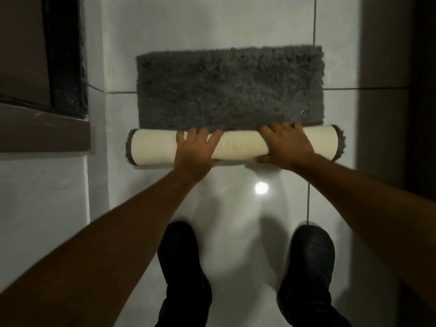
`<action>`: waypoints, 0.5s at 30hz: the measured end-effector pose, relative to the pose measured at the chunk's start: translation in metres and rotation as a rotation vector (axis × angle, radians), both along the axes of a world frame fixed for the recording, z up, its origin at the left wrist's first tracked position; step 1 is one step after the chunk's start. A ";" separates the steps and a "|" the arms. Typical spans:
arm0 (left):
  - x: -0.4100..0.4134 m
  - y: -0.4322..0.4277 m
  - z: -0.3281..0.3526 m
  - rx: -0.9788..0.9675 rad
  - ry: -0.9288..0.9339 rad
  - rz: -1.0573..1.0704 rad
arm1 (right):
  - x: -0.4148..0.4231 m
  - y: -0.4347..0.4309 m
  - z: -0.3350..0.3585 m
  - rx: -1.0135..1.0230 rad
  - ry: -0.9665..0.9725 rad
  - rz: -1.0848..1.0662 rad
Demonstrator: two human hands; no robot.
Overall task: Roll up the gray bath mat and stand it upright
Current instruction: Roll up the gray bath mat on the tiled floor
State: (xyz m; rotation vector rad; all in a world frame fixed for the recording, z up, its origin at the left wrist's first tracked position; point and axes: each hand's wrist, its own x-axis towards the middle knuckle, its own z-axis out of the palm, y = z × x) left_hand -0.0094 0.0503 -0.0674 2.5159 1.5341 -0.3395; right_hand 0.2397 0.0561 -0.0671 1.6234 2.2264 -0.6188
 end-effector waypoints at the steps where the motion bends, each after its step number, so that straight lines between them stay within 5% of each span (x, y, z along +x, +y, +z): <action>1: -0.002 -0.009 0.002 -0.013 -0.010 -0.028 | 0.001 -0.009 0.002 -0.067 0.025 -0.004; 6: 0.000 -0.031 0.012 -0.490 0.103 -0.119 | 0.003 -0.067 0.003 -0.418 0.065 -0.071; 10: 0.008 0.016 0.011 -0.796 0.072 -0.001 | 0.003 -0.096 0.009 -0.028 0.075 -0.062; 12: 0.005 0.033 0.011 -0.734 -0.008 0.065 | -0.001 -0.100 0.007 0.084 0.061 -0.039; 15: -0.007 0.018 0.014 -0.222 -0.213 0.020 | -0.003 -0.072 -0.002 0.089 0.007 -0.170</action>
